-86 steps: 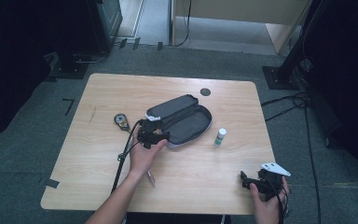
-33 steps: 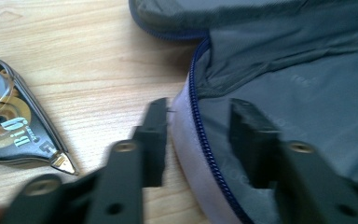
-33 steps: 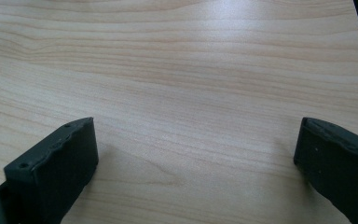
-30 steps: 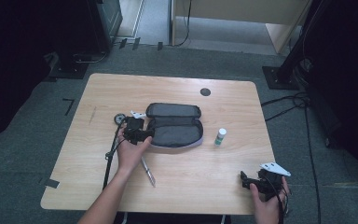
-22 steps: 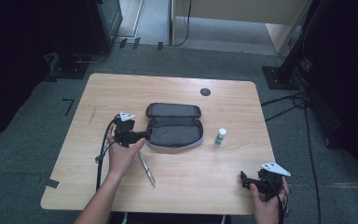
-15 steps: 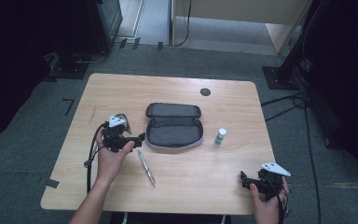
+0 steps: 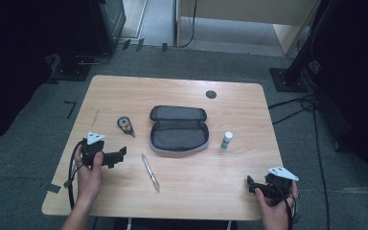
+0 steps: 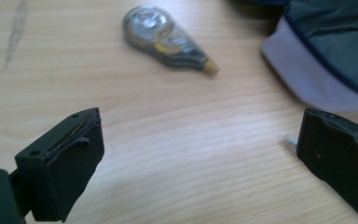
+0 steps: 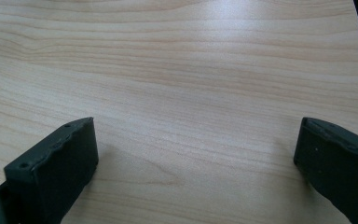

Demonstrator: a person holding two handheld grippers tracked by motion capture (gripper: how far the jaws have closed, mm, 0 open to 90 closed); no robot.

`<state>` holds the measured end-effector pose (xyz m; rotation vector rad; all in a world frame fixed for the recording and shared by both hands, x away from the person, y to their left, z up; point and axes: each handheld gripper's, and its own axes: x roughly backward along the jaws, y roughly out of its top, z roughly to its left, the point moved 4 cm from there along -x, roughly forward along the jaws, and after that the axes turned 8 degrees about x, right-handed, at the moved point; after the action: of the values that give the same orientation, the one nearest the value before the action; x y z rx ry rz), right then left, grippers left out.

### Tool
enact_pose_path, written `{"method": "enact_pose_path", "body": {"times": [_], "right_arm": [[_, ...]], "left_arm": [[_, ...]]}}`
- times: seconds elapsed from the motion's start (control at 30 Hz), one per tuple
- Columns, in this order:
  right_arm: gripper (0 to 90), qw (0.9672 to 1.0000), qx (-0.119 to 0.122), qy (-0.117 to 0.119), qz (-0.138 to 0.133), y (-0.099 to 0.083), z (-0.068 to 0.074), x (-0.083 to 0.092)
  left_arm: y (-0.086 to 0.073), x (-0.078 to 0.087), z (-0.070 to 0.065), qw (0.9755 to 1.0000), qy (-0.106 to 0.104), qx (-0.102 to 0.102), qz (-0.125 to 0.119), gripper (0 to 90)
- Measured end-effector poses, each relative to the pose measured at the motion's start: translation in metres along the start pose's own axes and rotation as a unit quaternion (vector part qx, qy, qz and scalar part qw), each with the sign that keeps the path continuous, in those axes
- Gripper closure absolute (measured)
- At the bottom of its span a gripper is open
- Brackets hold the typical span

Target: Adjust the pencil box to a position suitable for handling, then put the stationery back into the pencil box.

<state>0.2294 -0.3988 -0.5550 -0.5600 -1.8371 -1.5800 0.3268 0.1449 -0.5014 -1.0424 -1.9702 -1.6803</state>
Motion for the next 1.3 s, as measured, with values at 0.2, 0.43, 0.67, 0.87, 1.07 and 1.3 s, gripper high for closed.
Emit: {"method": "enact_pose_path", "body": {"times": [0.2, 0.43, 0.67, 0.87, 1.07, 1.3], "right_arm": [[0.0, 1.0, 0.001, 0.0, 0.0, 0.0, 0.0, 0.0], [0.0, 1.0, 0.001, 0.001, 0.0, 0.0, 0.0, 0.0], [2.3, 1.0, 0.001, 0.001, -0.005, 0.0, 0.003, 0.003], [4.6, 0.9997, 0.001, -0.003, -0.024, 0.008, 0.007, 0.012], [6.1, 0.9995, 0.01, 0.002, -0.031, 0.021, 0.015, 0.018], [8.3, 0.9989, 0.02, 0.01, -0.041, 0.039, 0.025, 0.022]], "left_arm": [[-0.012, 0.008, 0.02, 0.9999, 0.014, 0.006, 0.002, 1.1], [-0.026, 0.016, 0.042, 0.9994, 0.033, 0.012, 0.005, 1.1], [-0.041, 0.018, 0.058, 0.9983, 0.053, 0.01, 0.021, 1.2], [-0.053, 0.016, 0.061, 0.9972, 0.066, -0.001, 0.034, 1.2], [-0.055, 0.017, 0.064, 0.9968, 0.071, -0.008, 0.036, 1.2], [-0.058, 0.015, 0.062, 0.9956, 0.085, -0.023, 0.029, 1.1]]}}
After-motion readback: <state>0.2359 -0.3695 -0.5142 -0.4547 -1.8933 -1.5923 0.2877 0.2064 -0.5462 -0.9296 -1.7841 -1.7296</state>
